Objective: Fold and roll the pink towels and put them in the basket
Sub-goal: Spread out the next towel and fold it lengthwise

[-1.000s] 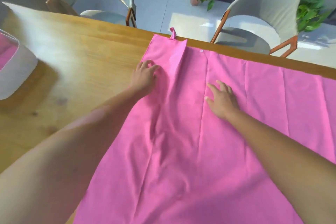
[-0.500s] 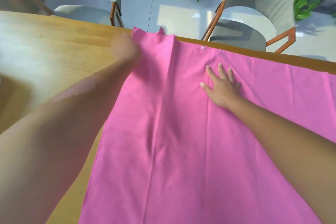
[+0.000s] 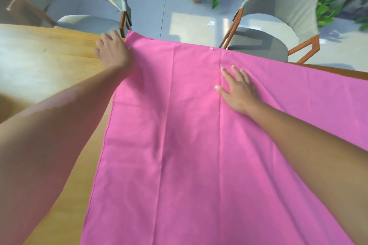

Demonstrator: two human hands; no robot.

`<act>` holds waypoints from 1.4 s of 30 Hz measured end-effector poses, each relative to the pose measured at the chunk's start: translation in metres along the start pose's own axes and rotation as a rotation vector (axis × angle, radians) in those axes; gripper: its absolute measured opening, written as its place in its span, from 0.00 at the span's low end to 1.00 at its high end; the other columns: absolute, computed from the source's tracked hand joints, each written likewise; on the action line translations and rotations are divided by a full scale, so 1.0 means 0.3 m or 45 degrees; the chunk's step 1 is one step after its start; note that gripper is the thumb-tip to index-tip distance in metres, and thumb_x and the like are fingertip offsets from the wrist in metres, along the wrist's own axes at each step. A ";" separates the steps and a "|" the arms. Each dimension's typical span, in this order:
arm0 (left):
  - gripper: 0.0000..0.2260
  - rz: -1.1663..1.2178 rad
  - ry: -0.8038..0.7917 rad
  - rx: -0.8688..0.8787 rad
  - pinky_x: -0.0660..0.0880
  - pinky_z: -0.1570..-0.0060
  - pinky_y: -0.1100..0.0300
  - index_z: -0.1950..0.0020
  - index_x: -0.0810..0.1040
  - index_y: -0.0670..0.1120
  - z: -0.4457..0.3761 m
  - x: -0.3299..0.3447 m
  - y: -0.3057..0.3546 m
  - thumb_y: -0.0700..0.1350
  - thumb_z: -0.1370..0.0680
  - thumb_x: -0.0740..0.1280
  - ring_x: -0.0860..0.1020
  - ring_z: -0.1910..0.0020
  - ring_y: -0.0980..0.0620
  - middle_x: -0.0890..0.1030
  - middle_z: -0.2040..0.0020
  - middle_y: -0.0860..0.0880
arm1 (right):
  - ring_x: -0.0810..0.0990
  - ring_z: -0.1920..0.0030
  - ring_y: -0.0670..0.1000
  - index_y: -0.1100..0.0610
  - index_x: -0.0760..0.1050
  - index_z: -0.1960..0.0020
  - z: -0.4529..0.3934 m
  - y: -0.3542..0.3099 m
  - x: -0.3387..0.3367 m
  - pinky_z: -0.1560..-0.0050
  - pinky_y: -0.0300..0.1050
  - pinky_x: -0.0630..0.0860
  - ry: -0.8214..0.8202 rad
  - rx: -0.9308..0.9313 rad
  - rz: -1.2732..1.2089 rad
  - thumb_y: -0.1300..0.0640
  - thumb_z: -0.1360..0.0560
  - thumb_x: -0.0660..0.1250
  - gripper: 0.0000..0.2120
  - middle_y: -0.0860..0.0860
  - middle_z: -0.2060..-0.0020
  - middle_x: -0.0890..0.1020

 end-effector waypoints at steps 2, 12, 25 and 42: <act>0.18 -0.019 0.060 0.194 0.64 0.36 0.42 0.35 0.70 0.43 0.058 -0.016 0.061 0.50 0.21 0.65 0.69 0.34 0.37 0.72 0.34 0.38 | 0.49 0.20 0.55 0.43 0.52 0.19 0.039 0.057 -0.044 0.22 0.59 0.54 0.128 -0.014 -0.053 0.37 0.19 0.55 0.31 0.50 0.19 0.53; 0.21 0.142 -0.410 0.715 0.63 0.30 0.46 0.27 0.70 0.44 0.701 0.135 0.645 0.49 0.19 0.63 0.66 0.28 0.42 0.68 0.26 0.42 | 0.56 0.23 0.59 0.46 0.56 0.20 0.299 0.750 -0.092 0.25 0.58 0.59 0.090 0.277 -0.074 0.37 0.19 0.56 0.31 0.52 0.20 0.57; 0.32 0.238 -0.334 0.460 0.47 0.22 0.41 0.19 0.55 0.41 1.133 0.358 1.055 0.54 0.17 0.60 0.49 0.19 0.38 0.53 0.18 0.40 | 0.61 0.26 0.63 0.54 0.59 0.21 0.428 1.743 -0.211 0.29 0.60 0.66 0.194 0.660 -0.139 0.45 0.20 0.65 0.32 0.58 0.24 0.61; 0.24 0.030 -0.590 1.379 0.50 0.22 0.41 0.20 0.62 0.58 1.472 0.626 2.020 0.58 0.16 0.56 0.51 0.19 0.43 0.56 0.18 0.47 | 0.49 0.21 0.65 0.45 0.52 0.19 0.362 2.449 -0.210 0.22 0.59 0.50 0.200 0.793 -0.133 0.41 0.16 0.50 0.27 0.63 0.21 0.51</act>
Point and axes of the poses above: each hand's wrist, its own z-axis away from the middle knuckle, its own x-axis out of the palm, y = z × x, the point moved 6 cm from there along -z, towards the middle knuckle
